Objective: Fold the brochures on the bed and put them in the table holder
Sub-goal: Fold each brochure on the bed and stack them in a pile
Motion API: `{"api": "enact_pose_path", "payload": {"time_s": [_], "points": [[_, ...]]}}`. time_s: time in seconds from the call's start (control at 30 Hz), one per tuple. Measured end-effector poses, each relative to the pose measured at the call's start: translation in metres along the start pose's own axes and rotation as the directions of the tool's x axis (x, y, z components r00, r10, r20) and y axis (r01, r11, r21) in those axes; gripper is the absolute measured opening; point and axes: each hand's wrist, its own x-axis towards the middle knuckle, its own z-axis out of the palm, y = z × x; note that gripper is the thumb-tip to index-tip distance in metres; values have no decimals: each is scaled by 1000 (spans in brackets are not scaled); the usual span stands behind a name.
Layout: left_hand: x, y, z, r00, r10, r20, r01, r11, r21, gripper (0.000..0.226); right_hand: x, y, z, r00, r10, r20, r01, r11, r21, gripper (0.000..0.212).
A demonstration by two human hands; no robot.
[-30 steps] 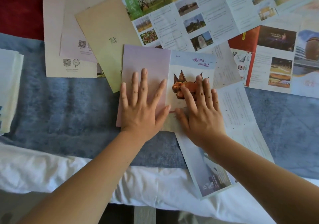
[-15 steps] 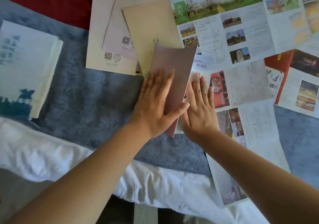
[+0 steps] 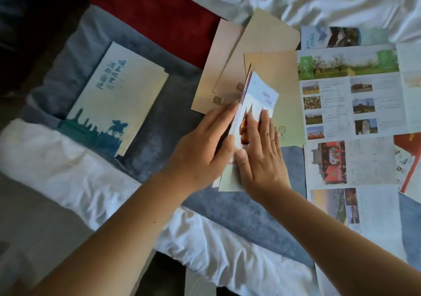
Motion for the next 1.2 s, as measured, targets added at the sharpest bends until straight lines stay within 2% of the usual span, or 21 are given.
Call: {"api": "enact_pose_path", "payload": {"time_s": [0.07, 0.17, 0.3, 0.53, 0.77, 0.83, 0.9, 1.0, 1.1, 1.2], "points": [[0, -16, -8, 1000, -17, -25, 19, 998, 52, 61, 8, -9, 10, 1000, -28, 7, 29, 999, -30, 68], [-1, -37, -7, 997, -71, 11, 68, 978, 199, 69, 16, -18, 30, 999, -17, 39, 20, 996, -88, 66], [-4, -60, 16, 990, -137, 33, 112, 910, 398, 61, 19, -22, 48, 999, 29, 42, -19, 977, -211, 68], [-15, -73, 54, 987, -138, -78, 158, 814, 560, 58, 22, -19, 66, 996, 89, -18, -90, 963, -253, 62], [-14, -76, 52, 993, -94, -74, 119, 837, 534, 57, 22, -28, 56, 992, 119, -49, -123, 989, -79, 58], [-12, -71, 48, 989, -106, -101, 139, 894, 427, 56, 23, -37, 56, 989, 136, -54, -136, 991, 5, 58], [-8, -64, 41, 974, -155, -165, 191, 953, 235, 50, 24, -47, 58, 990, 136, -41, -133, 988, 72, 57], [-4, -57, 13, 946, -241, -218, 257, 965, 48, 42, 28, -63, 64, 992, 122, -12, -120, 985, 125, 62], [-4, -70, -28, 949, -194, -247, 221, 971, 89, 46, 35, -85, 72, 998, 57, 20, -59, 988, 141, 70], [-7, -97, -69, 944, -163, -286, 217, 961, 169, 47, 49, -112, 84, 998, -33, 45, 27, 992, 121, 68]]}}
